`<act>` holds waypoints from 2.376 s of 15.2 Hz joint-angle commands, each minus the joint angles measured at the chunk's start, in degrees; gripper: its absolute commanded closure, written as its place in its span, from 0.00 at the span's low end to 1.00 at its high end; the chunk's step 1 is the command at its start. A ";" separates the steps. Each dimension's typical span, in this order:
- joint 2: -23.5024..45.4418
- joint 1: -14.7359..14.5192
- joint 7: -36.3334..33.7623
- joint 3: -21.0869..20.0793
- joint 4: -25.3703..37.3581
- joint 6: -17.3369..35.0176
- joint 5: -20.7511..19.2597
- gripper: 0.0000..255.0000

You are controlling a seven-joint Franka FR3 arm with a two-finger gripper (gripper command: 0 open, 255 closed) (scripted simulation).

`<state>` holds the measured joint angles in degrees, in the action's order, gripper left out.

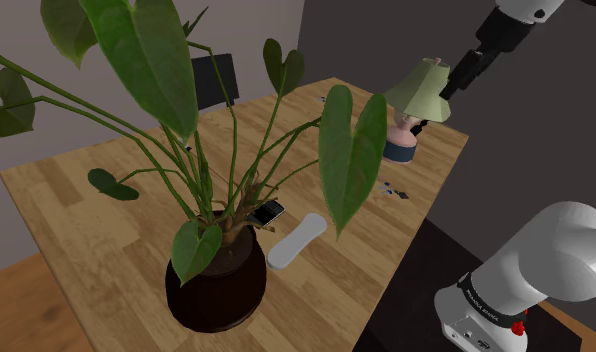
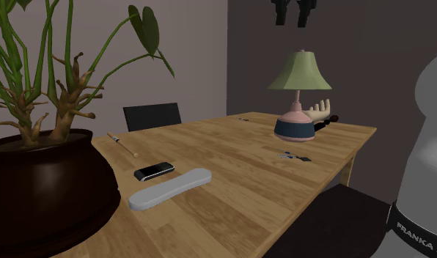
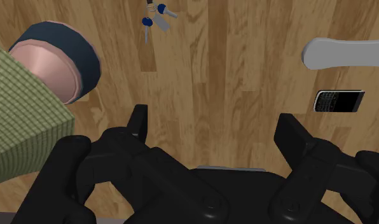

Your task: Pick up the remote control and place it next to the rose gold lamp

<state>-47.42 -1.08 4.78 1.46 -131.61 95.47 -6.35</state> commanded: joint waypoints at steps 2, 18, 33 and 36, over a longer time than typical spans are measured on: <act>-0.88 0.40 -2.62 -1.15 -1.91 0.62 0.64 0.00; -0.75 3.43 -45.58 -24.24 -20.19 13.92 17.32 0.00; 29.63 17.21 -89.32 -53.46 -13.90 36.74 22.14 0.00; 40.38 24.11 -102.89 -61.03 -10.43 41.62 13.56 0.00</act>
<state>-11.42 20.33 -92.42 -56.67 -143.02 134.71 10.93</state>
